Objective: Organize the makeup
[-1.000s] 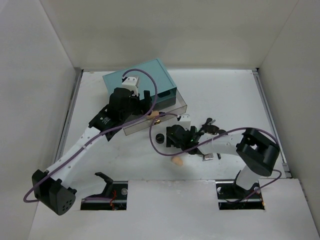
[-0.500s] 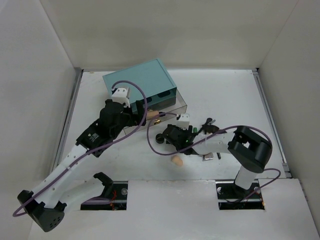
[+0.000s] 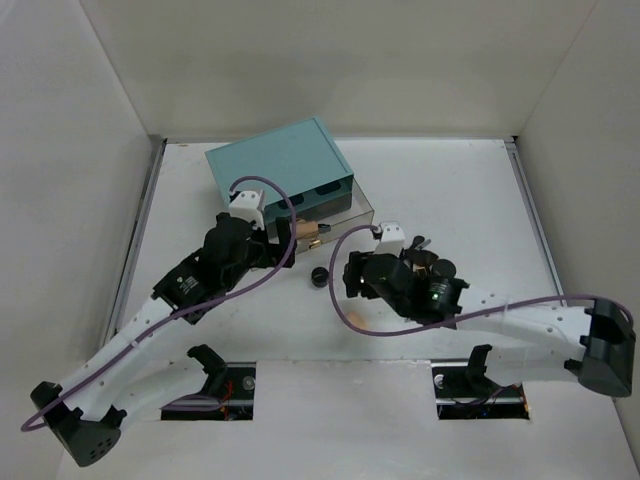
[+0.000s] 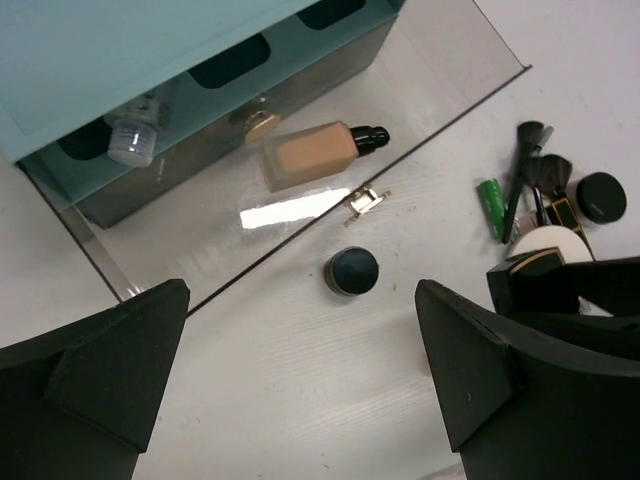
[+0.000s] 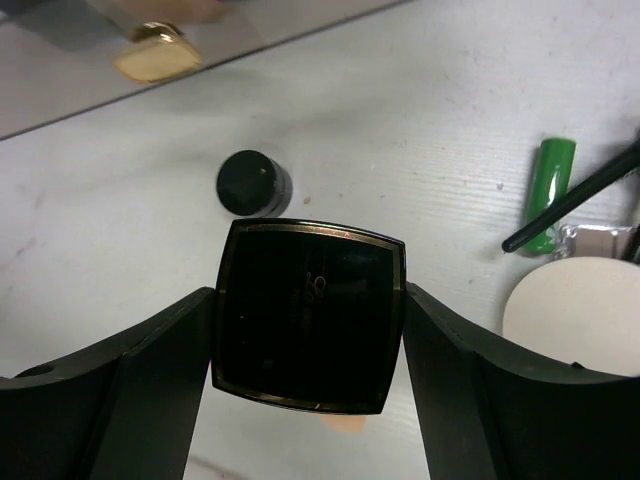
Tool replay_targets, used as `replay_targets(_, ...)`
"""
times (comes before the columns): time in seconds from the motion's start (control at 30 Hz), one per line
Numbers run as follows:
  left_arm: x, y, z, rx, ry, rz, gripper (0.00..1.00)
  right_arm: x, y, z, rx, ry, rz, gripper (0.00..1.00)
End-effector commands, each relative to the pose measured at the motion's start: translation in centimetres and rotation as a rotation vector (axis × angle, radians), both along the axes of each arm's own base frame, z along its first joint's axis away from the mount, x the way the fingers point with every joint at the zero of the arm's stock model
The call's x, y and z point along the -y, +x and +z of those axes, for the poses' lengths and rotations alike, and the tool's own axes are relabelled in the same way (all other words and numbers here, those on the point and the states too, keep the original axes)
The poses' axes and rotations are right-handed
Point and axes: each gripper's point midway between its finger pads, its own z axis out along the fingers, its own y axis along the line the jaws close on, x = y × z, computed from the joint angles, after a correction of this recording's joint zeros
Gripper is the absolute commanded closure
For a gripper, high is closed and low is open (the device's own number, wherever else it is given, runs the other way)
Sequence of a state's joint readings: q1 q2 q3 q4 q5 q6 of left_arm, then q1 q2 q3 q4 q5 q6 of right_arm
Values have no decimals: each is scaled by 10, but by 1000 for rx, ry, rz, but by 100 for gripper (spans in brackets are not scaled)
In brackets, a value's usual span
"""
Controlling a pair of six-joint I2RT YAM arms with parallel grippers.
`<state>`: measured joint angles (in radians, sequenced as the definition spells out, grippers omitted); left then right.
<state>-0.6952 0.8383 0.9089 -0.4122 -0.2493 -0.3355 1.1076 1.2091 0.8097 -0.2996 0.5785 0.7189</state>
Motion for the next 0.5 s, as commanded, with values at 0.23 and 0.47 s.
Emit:
replay_targets(0.23,43,-36,-16,-62,-32,-187,0,-10,69,134,269,105,111,61)
replay_targets(0.47,58,-49,-43,-144,-28,-212,0,-39,136,138,239,116,122,60)
